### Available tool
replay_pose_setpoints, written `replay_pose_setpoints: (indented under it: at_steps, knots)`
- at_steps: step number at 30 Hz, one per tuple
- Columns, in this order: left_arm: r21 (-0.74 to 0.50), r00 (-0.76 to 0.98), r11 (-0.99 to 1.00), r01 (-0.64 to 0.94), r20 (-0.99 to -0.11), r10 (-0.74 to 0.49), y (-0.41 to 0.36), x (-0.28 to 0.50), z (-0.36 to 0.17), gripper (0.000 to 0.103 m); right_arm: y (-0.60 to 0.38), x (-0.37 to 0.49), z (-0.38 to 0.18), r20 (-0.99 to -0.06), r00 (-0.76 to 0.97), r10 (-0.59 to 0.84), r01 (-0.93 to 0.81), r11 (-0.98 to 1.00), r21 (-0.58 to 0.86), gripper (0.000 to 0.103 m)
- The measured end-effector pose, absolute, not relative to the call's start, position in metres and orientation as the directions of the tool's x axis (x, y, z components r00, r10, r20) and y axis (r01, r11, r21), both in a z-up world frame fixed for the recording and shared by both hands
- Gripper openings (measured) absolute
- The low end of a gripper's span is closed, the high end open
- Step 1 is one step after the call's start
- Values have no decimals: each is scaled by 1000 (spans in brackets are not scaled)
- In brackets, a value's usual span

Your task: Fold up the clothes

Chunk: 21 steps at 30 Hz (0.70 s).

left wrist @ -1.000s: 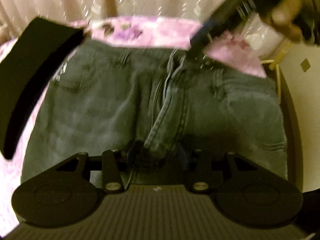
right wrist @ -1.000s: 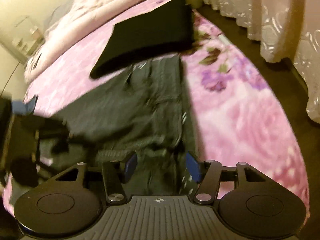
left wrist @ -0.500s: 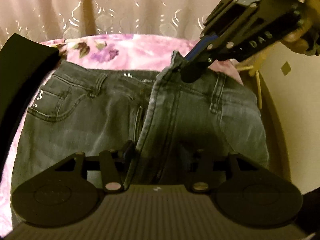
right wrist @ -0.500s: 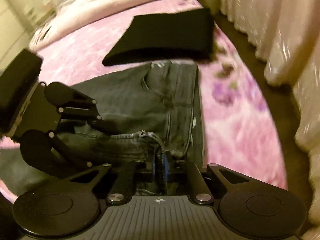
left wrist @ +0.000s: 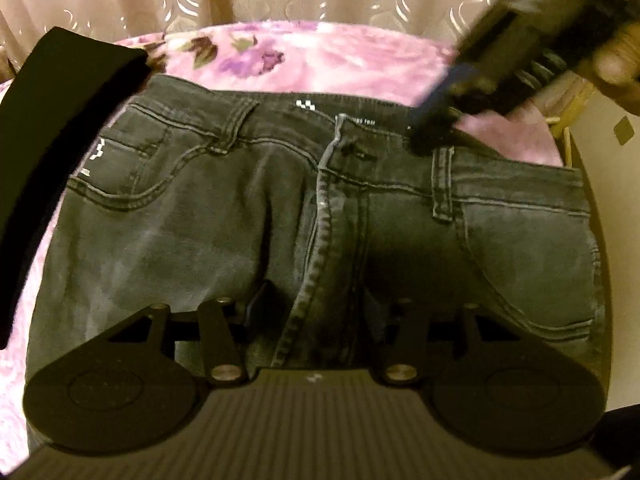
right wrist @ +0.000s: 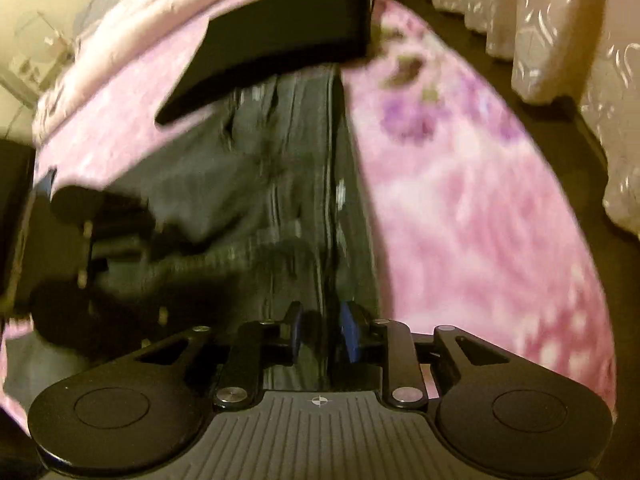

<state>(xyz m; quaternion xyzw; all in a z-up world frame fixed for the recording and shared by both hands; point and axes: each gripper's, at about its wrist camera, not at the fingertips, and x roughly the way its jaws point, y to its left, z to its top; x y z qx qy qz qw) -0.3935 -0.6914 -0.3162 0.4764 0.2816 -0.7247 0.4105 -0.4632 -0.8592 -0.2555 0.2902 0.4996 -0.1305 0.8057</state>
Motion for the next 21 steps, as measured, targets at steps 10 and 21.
replay_pose_setpoints:
  at_steps: [10, 21]
  knots:
    - [-48, -169, -330, 943, -922, -350, -632, -353, -263, 44, -811, -452, -220, -844, 536, 29, 459, 829, 320, 69]
    - [38, 53, 59, 998, -959, -278, -451, -218, -244, 45, -703, -369, -209, -845, 509, 162, 255, 909, 328, 69]
